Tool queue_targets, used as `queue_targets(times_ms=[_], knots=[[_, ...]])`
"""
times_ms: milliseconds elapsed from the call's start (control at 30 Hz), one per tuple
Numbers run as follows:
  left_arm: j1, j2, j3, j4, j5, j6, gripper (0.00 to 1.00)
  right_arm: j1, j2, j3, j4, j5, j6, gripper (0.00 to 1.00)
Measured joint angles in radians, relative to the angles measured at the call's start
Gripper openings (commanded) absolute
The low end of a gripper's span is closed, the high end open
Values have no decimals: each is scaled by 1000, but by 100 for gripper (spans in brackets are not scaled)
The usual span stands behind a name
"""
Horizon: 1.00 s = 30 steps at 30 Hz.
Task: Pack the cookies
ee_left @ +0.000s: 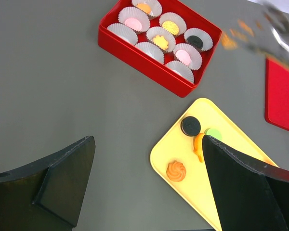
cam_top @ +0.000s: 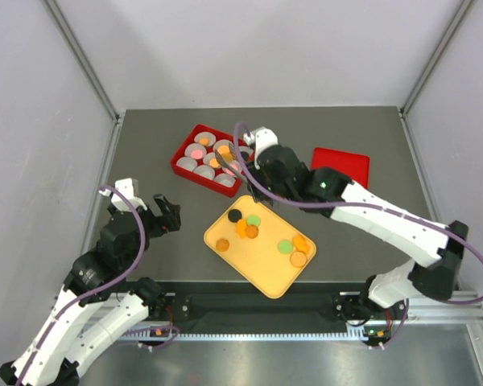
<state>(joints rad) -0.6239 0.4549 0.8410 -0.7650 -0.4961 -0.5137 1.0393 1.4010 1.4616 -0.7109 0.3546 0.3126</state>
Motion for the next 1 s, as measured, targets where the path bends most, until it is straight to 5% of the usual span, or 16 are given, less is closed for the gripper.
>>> queue_targets(times_ms=[433,1000], knots=[[0,2,0,0,-3,-1,97,-145,444,322,175,-195,-103,40],[0,27,0,0,-38,-8,97,-145,605,373,255,-296,-104,40]])
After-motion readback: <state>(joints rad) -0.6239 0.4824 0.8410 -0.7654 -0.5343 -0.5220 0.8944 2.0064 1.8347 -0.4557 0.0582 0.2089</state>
